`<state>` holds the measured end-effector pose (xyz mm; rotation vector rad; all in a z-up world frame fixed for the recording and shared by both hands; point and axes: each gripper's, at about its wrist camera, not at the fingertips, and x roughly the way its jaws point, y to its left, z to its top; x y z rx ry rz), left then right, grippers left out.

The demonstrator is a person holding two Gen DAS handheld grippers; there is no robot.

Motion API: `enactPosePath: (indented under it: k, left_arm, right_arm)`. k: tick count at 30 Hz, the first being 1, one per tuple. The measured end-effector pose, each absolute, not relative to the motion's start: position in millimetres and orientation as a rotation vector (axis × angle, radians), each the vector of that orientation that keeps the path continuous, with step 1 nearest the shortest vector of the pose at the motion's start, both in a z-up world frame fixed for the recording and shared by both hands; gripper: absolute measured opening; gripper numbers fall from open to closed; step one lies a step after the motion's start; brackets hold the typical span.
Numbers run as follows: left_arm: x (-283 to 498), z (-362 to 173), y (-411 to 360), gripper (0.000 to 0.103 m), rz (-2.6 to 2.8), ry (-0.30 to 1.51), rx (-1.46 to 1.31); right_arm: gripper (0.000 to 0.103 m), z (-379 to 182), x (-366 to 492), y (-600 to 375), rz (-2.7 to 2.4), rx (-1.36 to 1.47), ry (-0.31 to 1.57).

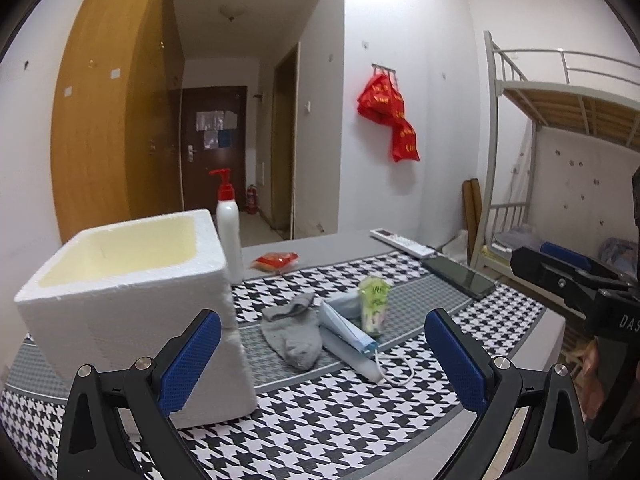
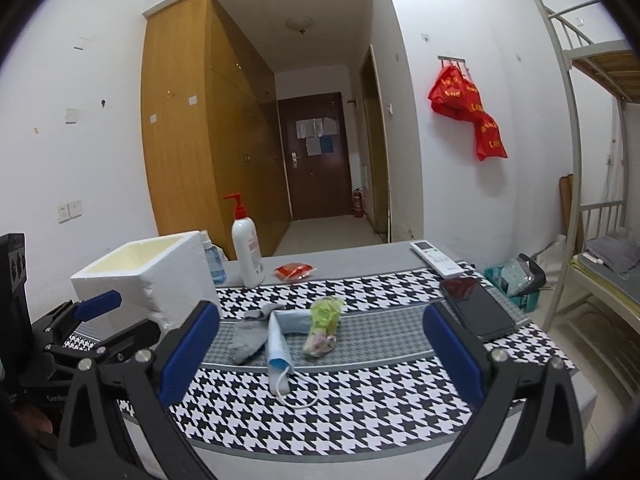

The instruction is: Organize soft objects

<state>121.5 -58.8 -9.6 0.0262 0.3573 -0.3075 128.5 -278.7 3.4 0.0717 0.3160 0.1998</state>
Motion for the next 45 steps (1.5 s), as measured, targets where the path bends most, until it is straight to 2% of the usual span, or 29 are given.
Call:
enactPosePath:
  k: [18, 45]
  left_arm:
    - [143, -24, -90, 0.102, -0.298, 0.438, 0.078]
    - [183, -34, -123, 0.102, -0.269, 0.525, 0.136]
  right_arm:
    - [0.103, -30, 168, -299, 0.218, 0.111, 0.442]
    - [0.103, -46, 201, -322, 0.229, 0.126, 0.545]
